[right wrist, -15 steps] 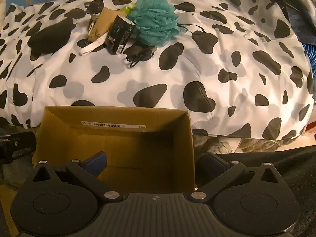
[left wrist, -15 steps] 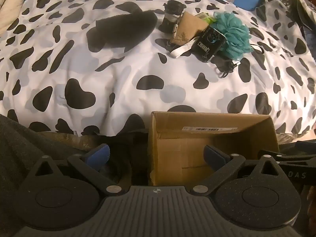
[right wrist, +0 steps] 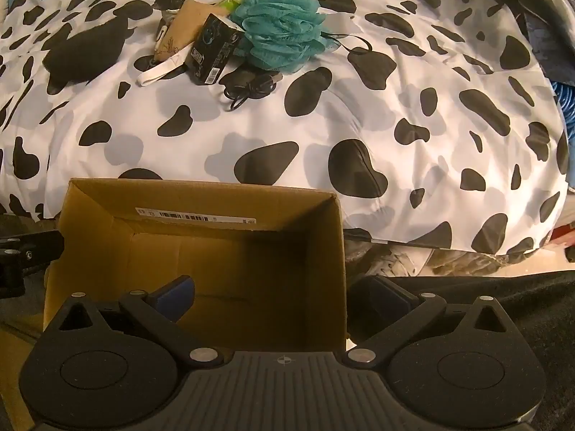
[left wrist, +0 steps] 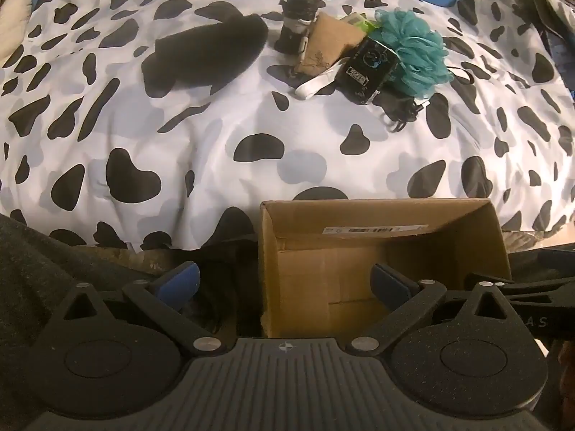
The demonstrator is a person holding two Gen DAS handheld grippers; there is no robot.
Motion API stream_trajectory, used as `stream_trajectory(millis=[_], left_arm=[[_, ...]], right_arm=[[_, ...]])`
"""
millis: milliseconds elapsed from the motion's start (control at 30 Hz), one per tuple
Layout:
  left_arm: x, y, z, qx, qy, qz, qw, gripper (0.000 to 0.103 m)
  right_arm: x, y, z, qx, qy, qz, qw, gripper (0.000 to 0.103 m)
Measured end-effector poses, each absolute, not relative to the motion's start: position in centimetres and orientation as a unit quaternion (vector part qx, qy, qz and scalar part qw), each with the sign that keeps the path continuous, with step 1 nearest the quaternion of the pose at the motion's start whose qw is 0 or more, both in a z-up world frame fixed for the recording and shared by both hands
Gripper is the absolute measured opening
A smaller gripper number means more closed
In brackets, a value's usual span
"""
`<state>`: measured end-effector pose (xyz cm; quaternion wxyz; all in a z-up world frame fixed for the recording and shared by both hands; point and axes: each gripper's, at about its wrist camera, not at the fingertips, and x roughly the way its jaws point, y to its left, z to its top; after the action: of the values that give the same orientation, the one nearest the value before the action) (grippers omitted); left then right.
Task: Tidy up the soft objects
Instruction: 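Move both tools from the cardboard box toward the items on the sheet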
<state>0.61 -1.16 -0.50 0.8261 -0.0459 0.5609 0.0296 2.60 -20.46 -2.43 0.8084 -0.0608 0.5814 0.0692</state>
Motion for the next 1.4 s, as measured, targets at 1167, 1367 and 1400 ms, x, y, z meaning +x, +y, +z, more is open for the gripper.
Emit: stream_trajectory(millis=[1167,1367,1400], left_arm=[[0.70,-1.47,-0.73,-0.041,0.558,0.017,0.829,0.103],[0.63,-1.71,-0.57,-0.031,0.556,0.011,0.831,0.103],[0.59,-1.78,-0.53,-0.030,0.554,0.010,0.832,0.103]], right_arm=[[3.00,-20.48,-2.81,-0.062,0.589,0.059,0.803,0.103],[3.13,-20.56,-2.77,-0.054,0.589,0.057,0.804,0.103],[3.13,-20.52,-2.72,-0.054,0.587,0.058,0.806,0.103]])
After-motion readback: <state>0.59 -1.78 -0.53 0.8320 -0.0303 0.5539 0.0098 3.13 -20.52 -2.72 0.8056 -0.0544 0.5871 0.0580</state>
